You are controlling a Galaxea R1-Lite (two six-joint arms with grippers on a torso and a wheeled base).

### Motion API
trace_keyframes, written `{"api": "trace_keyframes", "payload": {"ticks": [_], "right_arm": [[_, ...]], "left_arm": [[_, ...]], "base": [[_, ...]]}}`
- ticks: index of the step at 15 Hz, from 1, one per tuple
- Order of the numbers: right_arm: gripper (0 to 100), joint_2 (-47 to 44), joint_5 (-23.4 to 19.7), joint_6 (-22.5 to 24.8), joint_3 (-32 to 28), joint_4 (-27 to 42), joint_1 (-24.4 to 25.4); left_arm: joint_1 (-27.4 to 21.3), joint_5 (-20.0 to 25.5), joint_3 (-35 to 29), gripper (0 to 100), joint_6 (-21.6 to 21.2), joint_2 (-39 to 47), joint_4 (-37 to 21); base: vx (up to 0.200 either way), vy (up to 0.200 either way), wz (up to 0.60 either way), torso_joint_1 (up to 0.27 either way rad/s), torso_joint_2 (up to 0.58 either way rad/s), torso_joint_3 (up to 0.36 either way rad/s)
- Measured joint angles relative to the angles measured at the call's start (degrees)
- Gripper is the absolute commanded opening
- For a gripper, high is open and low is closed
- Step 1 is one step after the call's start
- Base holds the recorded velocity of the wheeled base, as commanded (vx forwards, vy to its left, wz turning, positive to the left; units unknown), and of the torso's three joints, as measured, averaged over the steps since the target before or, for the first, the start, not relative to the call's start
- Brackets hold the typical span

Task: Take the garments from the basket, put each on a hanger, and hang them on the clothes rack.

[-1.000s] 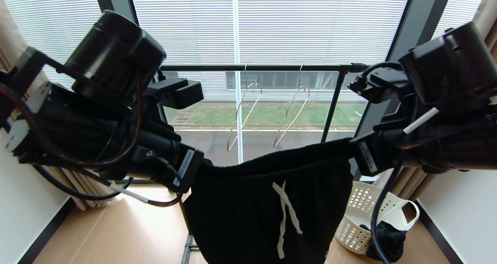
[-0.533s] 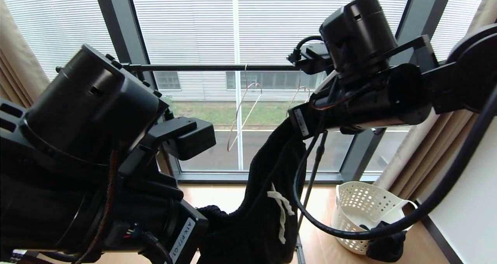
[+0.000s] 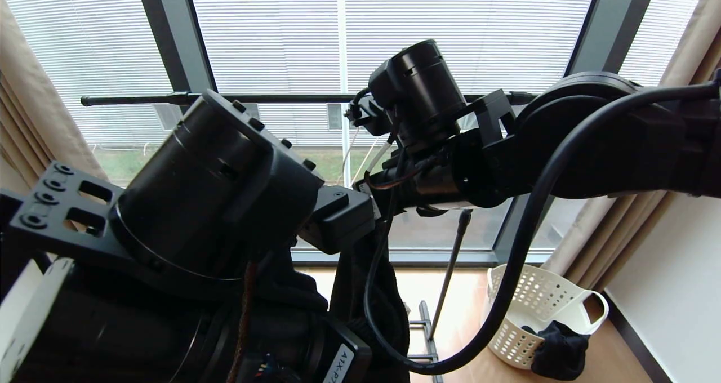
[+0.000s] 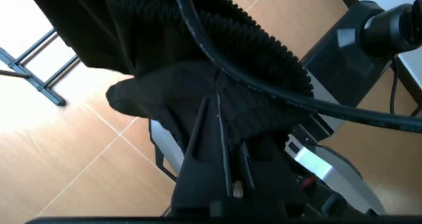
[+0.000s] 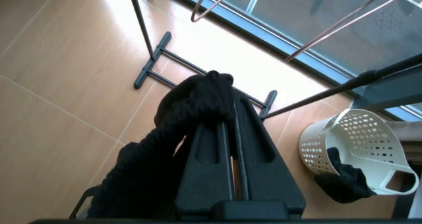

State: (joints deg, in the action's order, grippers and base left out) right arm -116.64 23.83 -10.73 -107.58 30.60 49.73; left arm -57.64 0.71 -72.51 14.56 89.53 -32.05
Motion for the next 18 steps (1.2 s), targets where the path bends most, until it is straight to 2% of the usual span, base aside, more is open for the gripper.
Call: {"api": "trace_keyframes", "payload": {"ticks": [3, 6, 11, 14, 16, 18], "right_arm": [[0, -1.7, 0.0, -2.0, -2.3, 0.1, 0.1], [0, -2.1, 0.0, -2.5, -3.0, 0.9, -0.1], [0, 3.6, -0.3, -4.4, 0.4, 4.8, -5.4], [0, 11.1, -0.4, -3.9, 7.3, 5.0, -8.5], [0, 17.4, -0.4, -3.6, 15.2, 5.0, -9.8], [0, 23.1, -0.4, -3.6, 23.1, 4.8, -11.0]], "left_arm": [[-0.5, 0.1, 0.0, 0, 0.1, 0.7, 0.2], [-0.5, -0.2, 0.6, 0, 2.0, 0.9, 0.3], [5.0, -1.1, 1.6, 0, 2.0, 0.1, 0.5], [11.1, -3.4, 0.4, 0, 1.2, 0.3, 1.6], [15.1, -3.8, -2.2, 0, 0.4, 2.3, 4.7], [18.0, -3.9, -6.3, 0, 0.1, 4.9, 5.5]], "base": [[0.000, 0.000, 0.00, 0.000, 0.00, 0.000], [0.000, 0.000, 0.00, 0.000, 0.00, 0.000], [0.000, 0.000, 0.00, 0.000, 0.00, 0.000], [0.000, 0.000, 0.00, 0.000, 0.00, 0.000], [0.000, 0.000, 0.00, 0.000, 0.00, 0.000], [0.000, 0.000, 0.00, 0.000, 0.00, 0.000]]}}
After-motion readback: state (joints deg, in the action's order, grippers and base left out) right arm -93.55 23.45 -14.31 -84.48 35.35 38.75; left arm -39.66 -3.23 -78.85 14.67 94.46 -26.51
